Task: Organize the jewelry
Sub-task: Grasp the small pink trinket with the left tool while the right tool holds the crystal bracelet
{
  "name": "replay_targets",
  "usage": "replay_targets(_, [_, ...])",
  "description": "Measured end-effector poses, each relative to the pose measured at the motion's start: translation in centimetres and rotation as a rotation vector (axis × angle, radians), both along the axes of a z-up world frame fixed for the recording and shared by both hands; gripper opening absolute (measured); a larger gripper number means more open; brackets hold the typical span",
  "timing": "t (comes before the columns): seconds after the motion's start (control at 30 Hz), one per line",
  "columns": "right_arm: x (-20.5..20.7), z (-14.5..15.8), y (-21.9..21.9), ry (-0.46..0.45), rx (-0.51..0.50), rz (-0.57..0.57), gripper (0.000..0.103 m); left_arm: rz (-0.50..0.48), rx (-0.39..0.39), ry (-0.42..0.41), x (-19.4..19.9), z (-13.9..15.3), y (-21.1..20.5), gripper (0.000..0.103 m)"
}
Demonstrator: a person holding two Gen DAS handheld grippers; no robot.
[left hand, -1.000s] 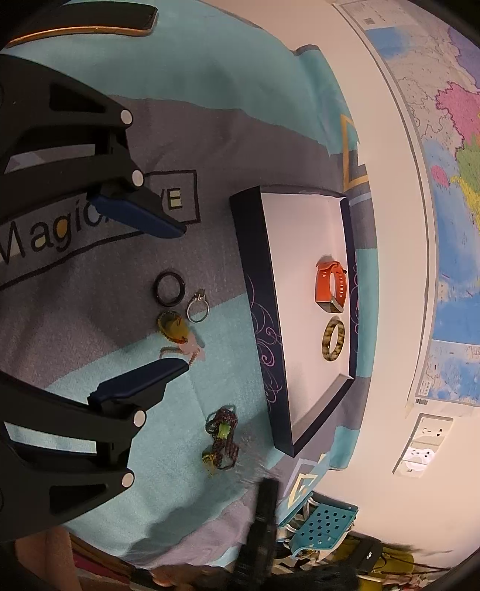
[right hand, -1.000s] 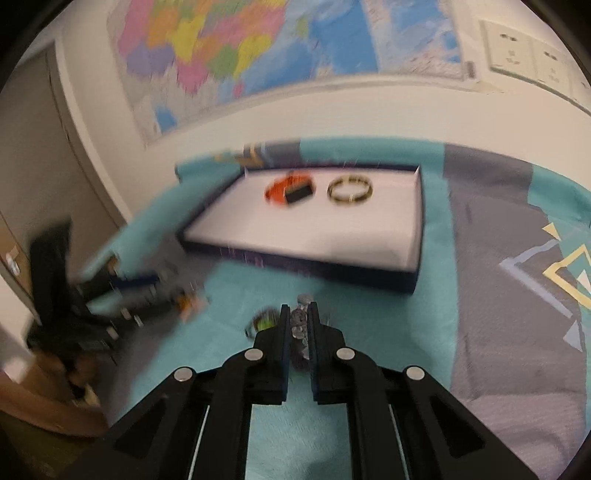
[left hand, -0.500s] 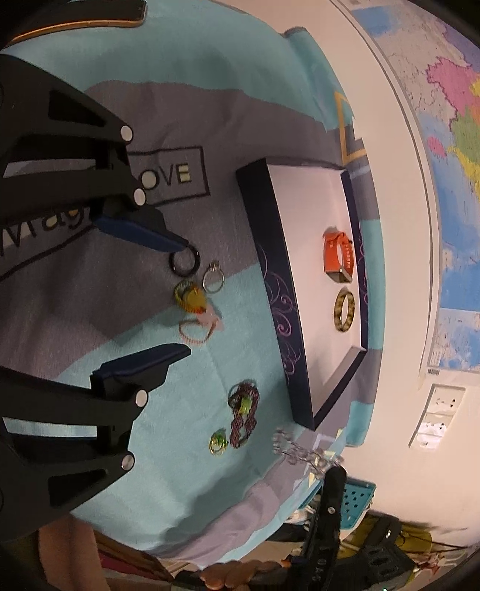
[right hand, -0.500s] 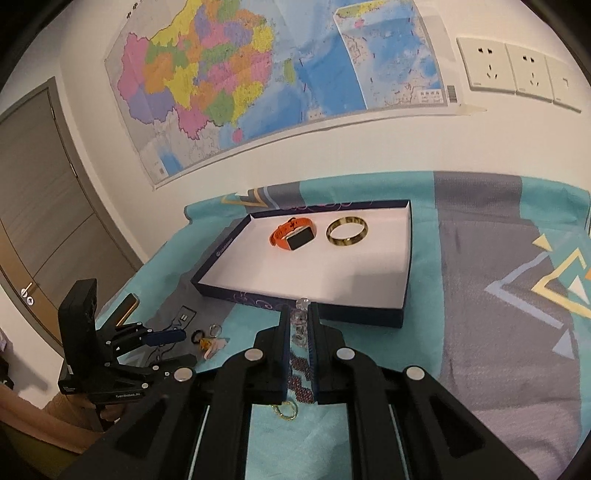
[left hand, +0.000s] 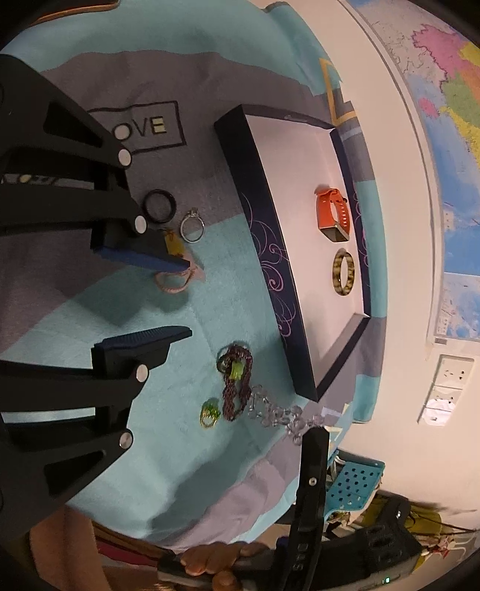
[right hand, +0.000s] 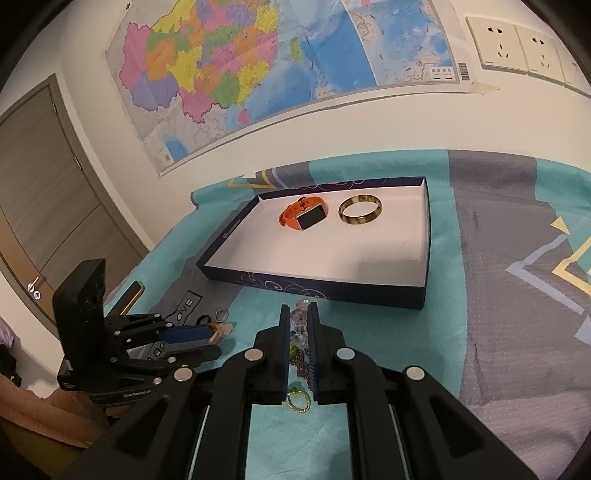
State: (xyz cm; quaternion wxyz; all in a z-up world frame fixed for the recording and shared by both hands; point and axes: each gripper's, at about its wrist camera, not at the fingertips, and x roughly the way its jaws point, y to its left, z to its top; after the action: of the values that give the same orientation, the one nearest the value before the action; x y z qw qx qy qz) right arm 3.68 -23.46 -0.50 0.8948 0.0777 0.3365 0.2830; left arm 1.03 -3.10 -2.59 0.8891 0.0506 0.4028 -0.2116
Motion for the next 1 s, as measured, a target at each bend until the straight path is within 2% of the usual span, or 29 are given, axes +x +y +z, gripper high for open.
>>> replay_targets(0.13, [0.1, -0.1, 0.1, 0.003, 0.002, 0.004, 0.007, 0.021, 0.007, 0.024, 0.8, -0.5, -0.1, 0.009])
replay_targets(0.3, [0.3, 0.0, 0.1, 0.004, 0.008, 0.011, 0.007, 0.030, -0.002, 0.023, 1.0, -0.4, 0.1, 0.006])
replay_targets(0.53, [0.5, 0.9, 0.1, -0.022, 0.016, 0.015, 0.007, 0.014, -0.071, 0.007, 1.1, 1.4, 0.7, 0.004])
replay_targets(0.77, [0.7, 1.8, 0.2, -0.044, 0.021, 0.022, 0.007, -0.011, -0.086, 0.006, 1.3, 2.1, 1.0, 0.005])
replay_targets(0.83, [0.7, 1.6, 0.2, -0.042, 0.022, 0.025, 0.007, -0.013, -0.059, -0.002, 1.1, 1.8, 0.8, 0.016])
replay_targets(0.9, [0.7, 1.5, 0.3, -0.038, 0.021, 0.026, 0.007, -0.020, -0.031, -0.004, 0.9, 1.3, 0.5, 0.016])
replay_targets(1.0, [0.9, 1.1, 0.3, -0.027, 0.024, 0.028, 0.007, -0.023, -0.016, 0.008, 0.9, 0.6, 0.3, 0.025])
